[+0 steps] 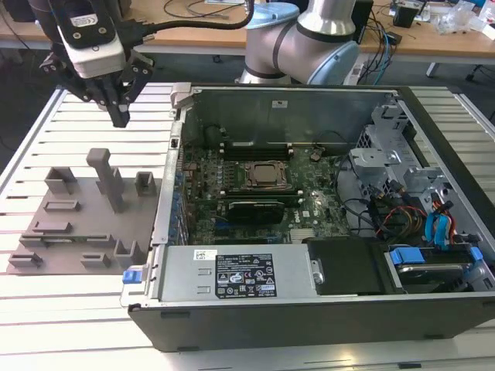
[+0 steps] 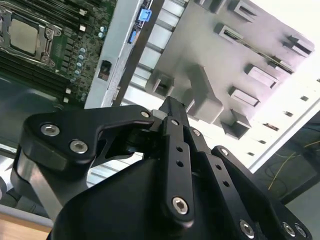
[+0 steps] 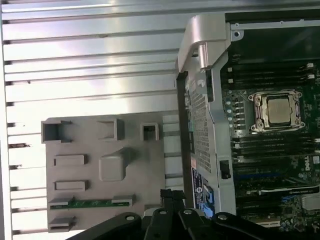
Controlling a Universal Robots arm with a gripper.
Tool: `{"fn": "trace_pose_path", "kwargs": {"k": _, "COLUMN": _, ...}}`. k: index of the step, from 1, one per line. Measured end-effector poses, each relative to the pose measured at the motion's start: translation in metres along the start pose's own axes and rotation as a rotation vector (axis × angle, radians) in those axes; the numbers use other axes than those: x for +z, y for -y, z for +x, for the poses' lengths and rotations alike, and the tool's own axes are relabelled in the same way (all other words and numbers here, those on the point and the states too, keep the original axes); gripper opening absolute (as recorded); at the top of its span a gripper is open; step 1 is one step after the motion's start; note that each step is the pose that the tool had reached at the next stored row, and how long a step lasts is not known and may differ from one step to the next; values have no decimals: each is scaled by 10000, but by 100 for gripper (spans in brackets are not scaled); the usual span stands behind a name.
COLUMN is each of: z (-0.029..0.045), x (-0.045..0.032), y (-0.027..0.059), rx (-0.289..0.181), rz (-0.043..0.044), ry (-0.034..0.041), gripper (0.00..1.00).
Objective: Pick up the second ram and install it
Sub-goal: 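Reach for the second ram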
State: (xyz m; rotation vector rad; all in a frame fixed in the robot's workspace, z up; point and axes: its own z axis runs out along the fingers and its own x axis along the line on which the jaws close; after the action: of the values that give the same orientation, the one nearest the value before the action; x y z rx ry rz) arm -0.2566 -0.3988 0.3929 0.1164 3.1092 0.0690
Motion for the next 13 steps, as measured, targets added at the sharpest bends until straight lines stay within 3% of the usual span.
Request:
{"fn": "trace_pose_path", "kwargs": {"k": 9, "z": 237, "x": 0, "y": 18, "rx": 0, "rz": 0, "ry": 0, "gripper": 10}}
{"fn": "trace_pose_path", "kwargs": {"k": 10, "z": 311, "x": 1, "y": 24, "rx": -1, "rz": -1, "ry": 1, "gripper": 10}}
{"fn": "trace_pose_path", "kwargs": {"k": 13, "z": 443, "x": 3, "y": 34, "rx": 0, "rz": 0, "ry": 0, "gripper": 10}}
